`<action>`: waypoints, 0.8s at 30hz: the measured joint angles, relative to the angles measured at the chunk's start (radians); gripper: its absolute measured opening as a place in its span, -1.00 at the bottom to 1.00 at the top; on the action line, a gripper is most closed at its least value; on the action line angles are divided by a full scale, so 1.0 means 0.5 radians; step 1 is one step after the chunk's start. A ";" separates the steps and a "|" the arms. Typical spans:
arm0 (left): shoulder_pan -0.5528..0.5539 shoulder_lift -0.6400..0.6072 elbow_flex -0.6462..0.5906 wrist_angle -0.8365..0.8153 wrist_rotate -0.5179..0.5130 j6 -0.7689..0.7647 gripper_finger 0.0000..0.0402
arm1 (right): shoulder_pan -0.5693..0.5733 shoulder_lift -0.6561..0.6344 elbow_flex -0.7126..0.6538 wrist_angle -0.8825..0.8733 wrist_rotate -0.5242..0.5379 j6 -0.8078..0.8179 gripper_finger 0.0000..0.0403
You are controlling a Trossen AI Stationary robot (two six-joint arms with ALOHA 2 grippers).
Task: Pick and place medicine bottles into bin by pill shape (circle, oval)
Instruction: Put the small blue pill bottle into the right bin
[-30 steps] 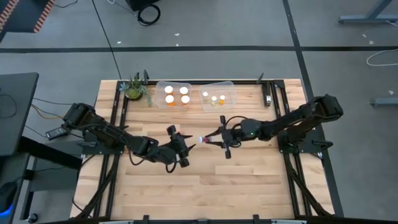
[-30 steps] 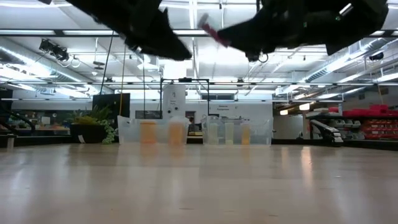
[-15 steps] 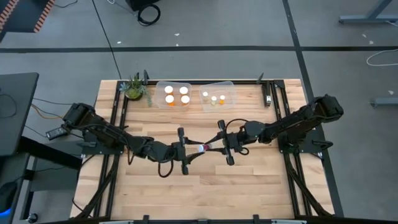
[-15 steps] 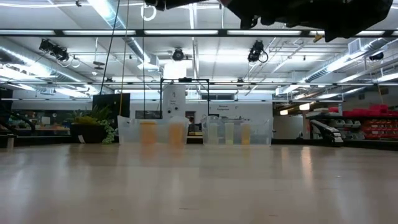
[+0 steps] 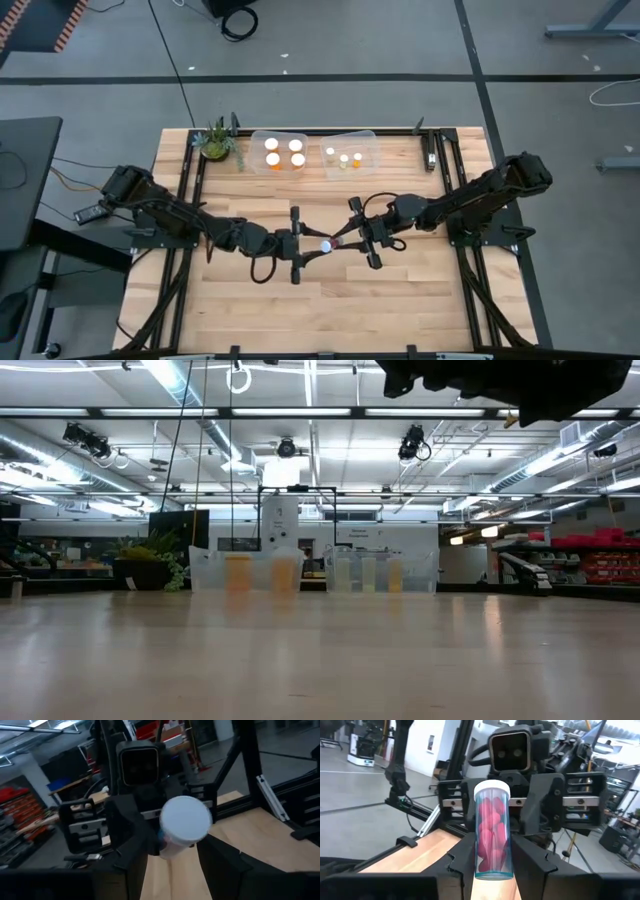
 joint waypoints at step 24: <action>0.003 0.090 -0.001 0.202 0.201 0.275 -0.18 | 0.002 0.002 0.001 0.000 -0.078 -0.015 -0.40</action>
